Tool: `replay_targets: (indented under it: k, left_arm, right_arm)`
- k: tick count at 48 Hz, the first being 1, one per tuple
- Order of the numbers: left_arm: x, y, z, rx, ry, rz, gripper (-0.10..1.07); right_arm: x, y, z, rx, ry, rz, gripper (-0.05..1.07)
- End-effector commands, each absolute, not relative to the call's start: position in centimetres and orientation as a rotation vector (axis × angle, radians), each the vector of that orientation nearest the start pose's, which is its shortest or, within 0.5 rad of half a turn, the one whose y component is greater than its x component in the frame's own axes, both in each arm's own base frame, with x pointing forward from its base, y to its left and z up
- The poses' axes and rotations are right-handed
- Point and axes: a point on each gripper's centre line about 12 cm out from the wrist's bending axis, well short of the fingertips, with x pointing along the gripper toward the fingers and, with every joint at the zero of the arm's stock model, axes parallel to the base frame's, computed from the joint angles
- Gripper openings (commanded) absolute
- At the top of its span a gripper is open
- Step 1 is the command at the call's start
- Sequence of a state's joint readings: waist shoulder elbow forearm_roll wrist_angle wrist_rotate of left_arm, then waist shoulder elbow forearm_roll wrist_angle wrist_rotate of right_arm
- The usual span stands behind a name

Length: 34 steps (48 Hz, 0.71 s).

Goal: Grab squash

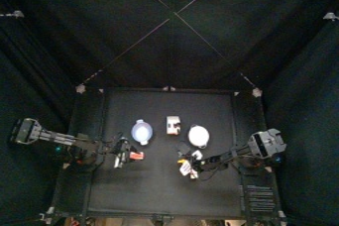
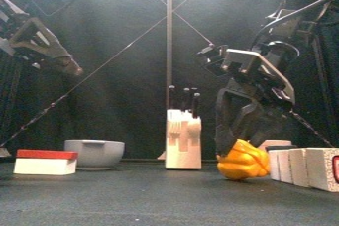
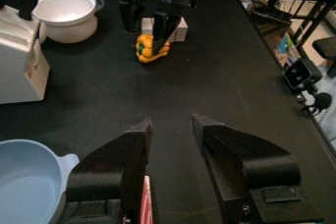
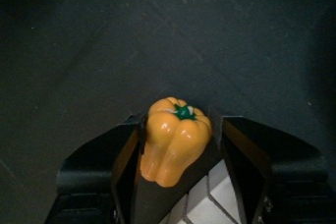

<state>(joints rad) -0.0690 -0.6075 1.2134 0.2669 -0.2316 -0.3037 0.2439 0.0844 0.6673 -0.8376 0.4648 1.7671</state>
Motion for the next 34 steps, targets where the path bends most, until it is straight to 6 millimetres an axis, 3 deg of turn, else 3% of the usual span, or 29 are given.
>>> replay_targets:
  k: [1, 11, 34]
  left_arm:
    - [23.5, -2.3, 19.7, -0.041, 0.37, -0.12, 0.78]
    - [23.6, -2.3, 19.7, -0.039, 0.371, -0.12, 0.78]
    - [23.6, -2.3, 19.8, -0.039, 0.37, -0.12, 0.78]
  right_arm:
    - [36.4, 4.8, 14.1, 0.605, 0.815, -0.541, 0.79]
    - [36.4, 4.7, 16.5, 0.6, 0.754, -0.505, 0.79]
    - [36.3, 4.1, 17.0, 0.614, 0.736, -0.516, 0.79]
